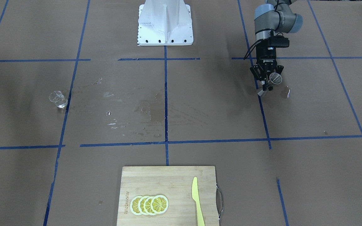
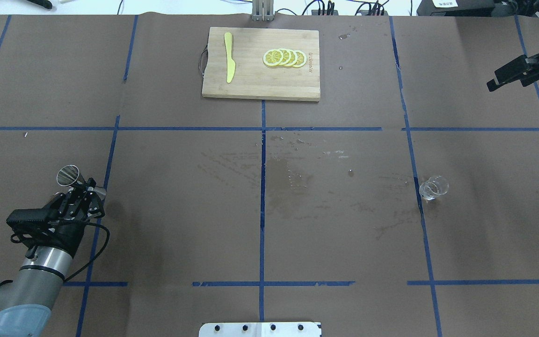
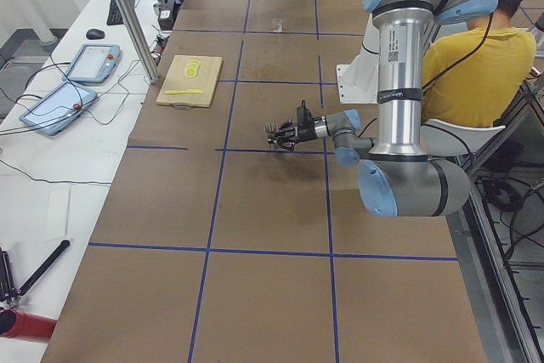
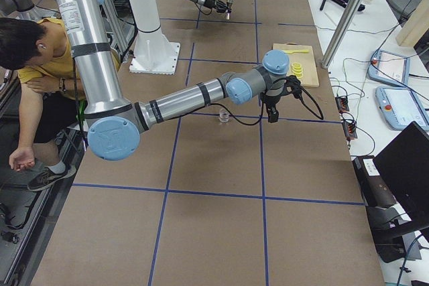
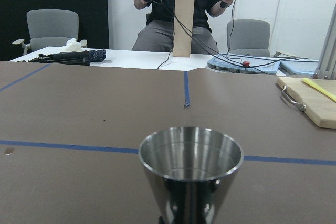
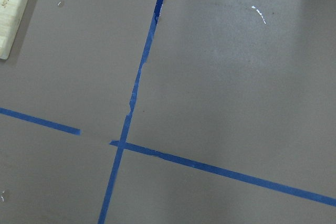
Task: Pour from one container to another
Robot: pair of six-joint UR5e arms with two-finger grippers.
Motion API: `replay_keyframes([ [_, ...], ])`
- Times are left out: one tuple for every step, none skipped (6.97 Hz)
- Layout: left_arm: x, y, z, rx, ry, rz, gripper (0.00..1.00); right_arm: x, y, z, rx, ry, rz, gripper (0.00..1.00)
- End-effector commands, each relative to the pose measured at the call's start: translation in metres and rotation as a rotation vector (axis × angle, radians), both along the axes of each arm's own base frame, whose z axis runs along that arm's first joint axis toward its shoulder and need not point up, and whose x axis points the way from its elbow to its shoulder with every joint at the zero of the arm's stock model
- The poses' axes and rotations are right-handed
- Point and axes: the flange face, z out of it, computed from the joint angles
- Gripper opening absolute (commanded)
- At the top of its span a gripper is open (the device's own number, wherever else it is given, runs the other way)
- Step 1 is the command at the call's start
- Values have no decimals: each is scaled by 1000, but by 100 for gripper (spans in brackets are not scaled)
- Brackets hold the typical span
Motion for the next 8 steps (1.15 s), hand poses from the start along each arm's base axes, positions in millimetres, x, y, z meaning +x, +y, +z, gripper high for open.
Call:
replay_keyframes([
  [18, -3, -32, 34, -1, 18, 0, -36, 25, -52, -34, -32, 72, 100],
  [22, -3, -41, 38, 5, 27, 0, -74, 55, -72, -24, -54, 172, 100],
  [25, -4, -52, 58, -4, 36, 0, -122, 100, -68, -11, -110, 228, 100],
  [23, -3, -56, 80, 24, 45, 0, -150, 138, -47, 47, -169, 271, 100],
  [23, -2, -55, 92, 14, 52, 0, -151, 175, -33, 85, -210, 344, 100],
  [29, -3, -56, 95, 13, 52, 0, -144, 211, 2, 116, -151, 387, 100],
  [33, -4, -58, 95, 16, 50, 0, -147, 239, 21, 177, -105, 450, 100],
  [35, -4, -63, 97, 28, 49, 0, -161, 260, 32, 227, -65, 546, 100],
])
